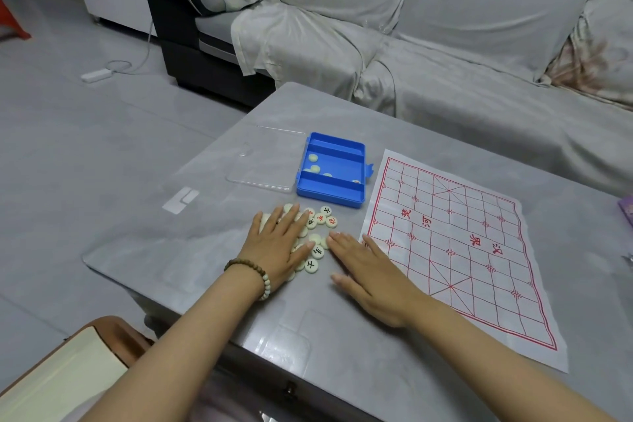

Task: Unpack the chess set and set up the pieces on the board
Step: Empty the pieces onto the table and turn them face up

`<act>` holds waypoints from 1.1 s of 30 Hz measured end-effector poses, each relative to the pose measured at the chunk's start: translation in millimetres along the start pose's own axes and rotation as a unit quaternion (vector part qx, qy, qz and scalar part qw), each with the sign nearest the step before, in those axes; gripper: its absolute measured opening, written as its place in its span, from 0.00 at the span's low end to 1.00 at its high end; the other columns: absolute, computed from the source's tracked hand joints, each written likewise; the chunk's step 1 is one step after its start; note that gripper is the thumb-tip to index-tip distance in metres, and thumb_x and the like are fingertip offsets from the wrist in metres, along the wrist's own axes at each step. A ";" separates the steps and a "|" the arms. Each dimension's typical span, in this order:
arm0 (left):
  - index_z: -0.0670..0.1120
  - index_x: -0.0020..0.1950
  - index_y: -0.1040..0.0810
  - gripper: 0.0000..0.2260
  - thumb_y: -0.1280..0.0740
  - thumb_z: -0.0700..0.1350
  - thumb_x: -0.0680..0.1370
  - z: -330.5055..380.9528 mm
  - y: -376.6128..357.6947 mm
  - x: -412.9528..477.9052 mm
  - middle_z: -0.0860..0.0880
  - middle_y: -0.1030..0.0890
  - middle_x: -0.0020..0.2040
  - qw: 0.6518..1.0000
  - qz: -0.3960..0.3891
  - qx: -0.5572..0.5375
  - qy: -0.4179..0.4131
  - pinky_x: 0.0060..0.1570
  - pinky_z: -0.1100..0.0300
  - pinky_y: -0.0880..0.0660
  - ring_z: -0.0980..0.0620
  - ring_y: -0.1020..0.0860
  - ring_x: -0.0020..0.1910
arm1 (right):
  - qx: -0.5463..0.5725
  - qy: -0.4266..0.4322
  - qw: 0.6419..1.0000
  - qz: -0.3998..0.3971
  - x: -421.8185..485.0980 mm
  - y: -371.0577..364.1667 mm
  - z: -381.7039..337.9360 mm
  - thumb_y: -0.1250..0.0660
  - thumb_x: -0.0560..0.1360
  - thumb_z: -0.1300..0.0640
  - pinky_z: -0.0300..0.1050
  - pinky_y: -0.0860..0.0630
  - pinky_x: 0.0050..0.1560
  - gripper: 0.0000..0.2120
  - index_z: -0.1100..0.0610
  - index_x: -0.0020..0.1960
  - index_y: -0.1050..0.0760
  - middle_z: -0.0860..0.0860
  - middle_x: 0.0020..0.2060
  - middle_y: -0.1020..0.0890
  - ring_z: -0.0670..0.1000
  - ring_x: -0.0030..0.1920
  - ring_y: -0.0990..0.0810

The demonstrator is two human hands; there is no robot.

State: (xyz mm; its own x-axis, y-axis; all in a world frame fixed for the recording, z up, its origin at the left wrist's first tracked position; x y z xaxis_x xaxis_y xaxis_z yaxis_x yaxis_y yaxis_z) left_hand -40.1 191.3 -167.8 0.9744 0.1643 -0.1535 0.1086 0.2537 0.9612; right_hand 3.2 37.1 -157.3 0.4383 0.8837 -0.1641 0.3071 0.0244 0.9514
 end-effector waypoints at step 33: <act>0.56 0.75 0.48 0.39 0.68 0.67 0.67 -51.5 25.8 36.3 0.57 0.48 0.76 0.978 0.122 -0.141 0.093 0.73 0.56 0.58 0.56 0.56 0.75 | 0.072 -0.072 0.978 0.182 186.1 62.2 52.9 0.42 0.76 0.38 0.46 0.30 0.37 0.19 0.55 0.42 0.31 0.45 0.33 0.29 0.47 0.35 0.31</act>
State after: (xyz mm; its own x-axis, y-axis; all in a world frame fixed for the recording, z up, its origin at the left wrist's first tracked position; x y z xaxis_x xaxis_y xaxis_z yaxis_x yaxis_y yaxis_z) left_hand -12.1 252.9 -160.5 0.9089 0.4168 0.0085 -0.2072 0.4341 0.8767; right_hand 148.6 178.4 -142.5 0.6519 0.7463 0.1346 0.2198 -0.3558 0.9083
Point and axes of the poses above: each hand's wrist, its own x-axis towards the middle knuckle, its own y-axis out of the back of the hand, z = x × y, the point moved 6 cm from there along x, towards the middle knuckle
